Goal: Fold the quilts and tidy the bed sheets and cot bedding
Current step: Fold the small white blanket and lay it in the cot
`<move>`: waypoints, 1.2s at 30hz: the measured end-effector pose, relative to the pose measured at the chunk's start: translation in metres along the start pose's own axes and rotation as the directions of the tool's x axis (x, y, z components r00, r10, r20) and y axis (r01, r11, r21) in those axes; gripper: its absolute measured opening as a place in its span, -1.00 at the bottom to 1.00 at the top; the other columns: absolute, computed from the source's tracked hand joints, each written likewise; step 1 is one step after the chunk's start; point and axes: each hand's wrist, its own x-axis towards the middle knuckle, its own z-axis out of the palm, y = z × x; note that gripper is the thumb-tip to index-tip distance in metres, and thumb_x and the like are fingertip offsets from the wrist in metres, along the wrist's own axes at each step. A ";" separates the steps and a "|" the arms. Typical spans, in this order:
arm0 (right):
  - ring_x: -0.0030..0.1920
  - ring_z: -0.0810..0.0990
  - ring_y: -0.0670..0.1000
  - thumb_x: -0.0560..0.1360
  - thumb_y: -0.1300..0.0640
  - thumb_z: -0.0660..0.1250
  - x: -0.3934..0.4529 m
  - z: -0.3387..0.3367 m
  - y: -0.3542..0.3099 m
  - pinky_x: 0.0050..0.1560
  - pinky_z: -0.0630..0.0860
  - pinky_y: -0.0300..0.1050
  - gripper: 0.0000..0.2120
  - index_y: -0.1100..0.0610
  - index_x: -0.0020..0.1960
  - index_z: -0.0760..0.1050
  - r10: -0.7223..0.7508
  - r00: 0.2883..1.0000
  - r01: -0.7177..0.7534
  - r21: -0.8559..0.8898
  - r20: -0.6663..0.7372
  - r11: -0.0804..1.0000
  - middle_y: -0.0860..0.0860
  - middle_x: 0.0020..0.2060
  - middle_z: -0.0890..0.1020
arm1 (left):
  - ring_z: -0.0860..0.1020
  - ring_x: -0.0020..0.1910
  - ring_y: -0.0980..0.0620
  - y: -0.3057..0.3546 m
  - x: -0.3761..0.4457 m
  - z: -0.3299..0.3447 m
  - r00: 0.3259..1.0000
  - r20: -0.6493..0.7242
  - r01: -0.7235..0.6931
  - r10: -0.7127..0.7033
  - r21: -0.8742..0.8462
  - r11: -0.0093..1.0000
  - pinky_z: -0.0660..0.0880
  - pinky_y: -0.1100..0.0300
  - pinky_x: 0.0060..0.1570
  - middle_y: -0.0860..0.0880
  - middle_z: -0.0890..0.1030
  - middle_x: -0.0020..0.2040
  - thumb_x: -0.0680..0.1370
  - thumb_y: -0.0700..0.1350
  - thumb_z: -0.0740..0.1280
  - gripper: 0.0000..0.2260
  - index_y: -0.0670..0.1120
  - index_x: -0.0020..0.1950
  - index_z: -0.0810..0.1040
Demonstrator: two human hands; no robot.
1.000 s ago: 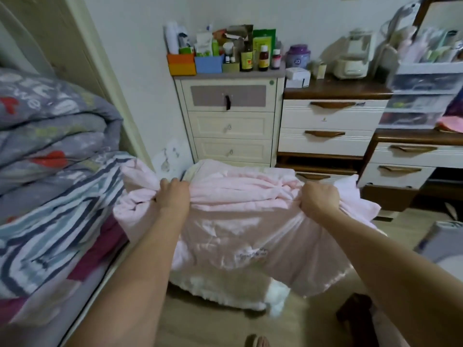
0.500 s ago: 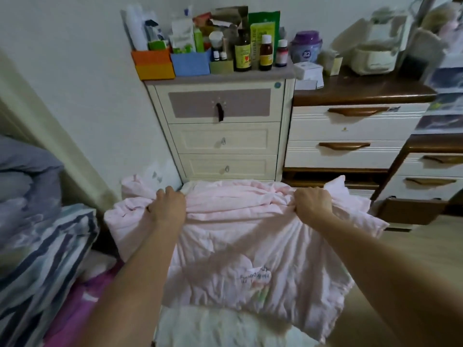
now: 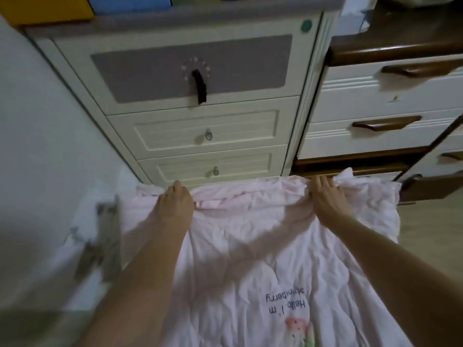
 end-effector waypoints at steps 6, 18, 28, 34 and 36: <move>0.18 0.45 0.21 0.58 0.30 0.06 0.105 0.096 -0.023 0.16 0.32 0.04 -0.76 0.27 0.21 0.37 0.023 0.999 -0.018 0.148 -0.031 0.989 0.22 0.14 0.51 | 0.42 0.26 -0.11 0.036 0.112 0.078 0.998 0.045 -0.039 0.039 -0.015 0.999 0.37 0.07 0.24 -0.17 0.35 0.31 0.61 -0.28 0.09 -0.70 -0.27 0.28 0.47; 0.55 -0.16 0.14 0.62 -0.22 -0.12 0.049 0.156 -0.003 0.50 -0.22 0.21 -0.41 -0.01 0.58 -0.04 -0.148 0.987 0.151 0.047 -0.063 0.987 0.08 0.56 -0.05 | -0.29 0.53 -0.16 0.173 0.051 0.105 0.964 -0.163 -0.262 0.209 -0.462 0.847 -0.24 -0.24 0.43 -0.04 -0.27 0.56 0.58 0.30 -0.17 -0.39 0.08 0.56 -0.20; 0.54 -0.28 0.03 0.56 -0.33 -0.22 0.082 0.217 0.029 0.47 -0.32 0.22 -0.34 -0.07 0.56 -0.23 -0.119 0.969 0.110 0.056 0.215 0.992 0.01 0.56 -0.22 | -0.23 0.54 -0.19 0.236 0.097 0.162 0.944 0.250 -0.115 0.214 -0.358 0.927 -0.25 -0.38 0.38 0.06 -0.24 0.57 0.45 0.49 -0.21 -0.23 0.13 0.56 -0.22; 0.55 -0.11 0.15 0.60 -0.26 -0.14 0.017 0.205 0.056 0.50 -0.27 0.15 -0.35 0.04 0.57 -0.07 0.158 0.985 -0.151 0.101 -0.073 0.983 0.12 0.56 -0.05 | -0.16 0.55 -0.14 0.260 0.063 0.137 0.939 -0.061 -0.340 0.339 -0.323 0.883 -0.16 -0.29 0.42 0.01 -0.19 0.58 0.54 0.36 -0.21 -0.34 0.08 0.57 -0.20; 0.55 -0.21 0.12 0.60 -0.26 -0.14 -0.003 0.202 0.066 0.49 -0.28 0.13 -0.35 0.01 0.57 -0.20 0.177 0.959 -0.222 0.196 0.222 0.955 0.10 0.56 -0.17 | -0.14 0.56 -0.12 0.265 0.049 0.125 0.893 0.091 -0.408 0.441 -0.248 0.879 -0.08 -0.25 0.46 0.01 -0.20 0.58 0.57 0.33 -0.16 -0.36 0.07 0.57 -0.20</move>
